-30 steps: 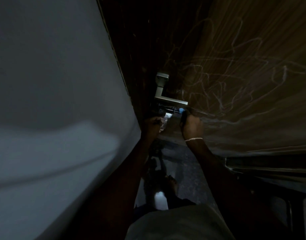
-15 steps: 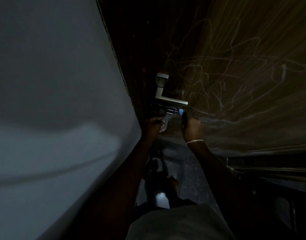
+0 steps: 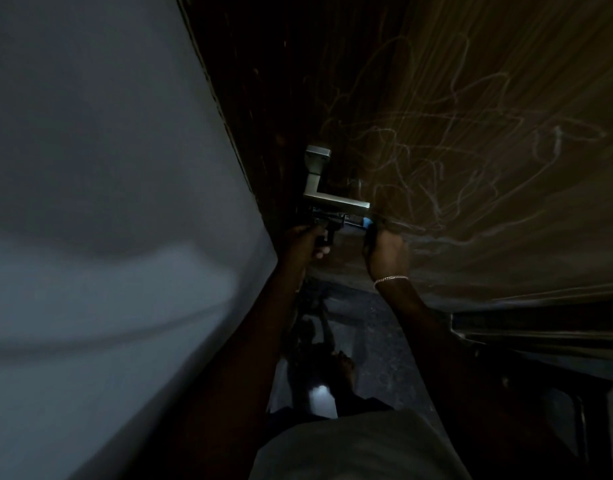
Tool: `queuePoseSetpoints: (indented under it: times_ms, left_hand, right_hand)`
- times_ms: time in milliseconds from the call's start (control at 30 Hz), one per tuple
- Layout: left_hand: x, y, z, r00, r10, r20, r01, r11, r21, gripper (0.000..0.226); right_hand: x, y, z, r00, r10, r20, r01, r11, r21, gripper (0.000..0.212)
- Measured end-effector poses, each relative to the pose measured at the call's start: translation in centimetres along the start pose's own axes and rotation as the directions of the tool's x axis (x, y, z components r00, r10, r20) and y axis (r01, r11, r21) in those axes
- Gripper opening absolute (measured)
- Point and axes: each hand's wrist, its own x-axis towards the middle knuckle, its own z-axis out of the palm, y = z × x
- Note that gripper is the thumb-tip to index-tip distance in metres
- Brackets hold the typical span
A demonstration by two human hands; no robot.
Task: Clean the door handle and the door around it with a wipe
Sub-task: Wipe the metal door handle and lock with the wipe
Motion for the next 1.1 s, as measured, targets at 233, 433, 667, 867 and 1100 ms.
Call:
queuePoseSetpoints:
  times_ms: [233,433,667,867,1100]
  left_hand:
    - [-0.3,0.0,1.1,0.999,0.023,-0.029,-0.029,0.973,-0.229,0.014]
    - [-0.2,-0.8,0.6,1.000,0.011,-0.024,-0.016,0.973,-0.229,0.018]
    - [-0.1,-1.6,0.3,0.997,-0.046,-0.062,0.035,0.985,-0.170,0.028]
    - [-0.4,-2.0,-0.2,0.999,-0.014,-0.051,0.015,0.999,0.030,0.021]
    - [-0.5,-2.0,-1.0,0.997,-0.082,-0.001,0.082,0.984,0.158,0.035]
  right_hand:
    - [1.0,-3.7,0.8,0.985,-0.151,0.086,0.135,0.977,0.168,0.027]
    - [-0.4,-1.5,0.3,0.992,-0.121,0.029,0.119,0.990,0.073,0.024]
    - [-0.2,-4.5,0.3,0.982,-0.166,0.091,0.134,0.950,0.281,0.040]
    - [-0.4,-3.1,-0.4,0.999,-0.028,0.027,0.021,0.973,0.231,0.029]
    - [-0.2,-4.3,0.0,0.993,-0.073,0.093,0.059,0.987,0.152,0.029]
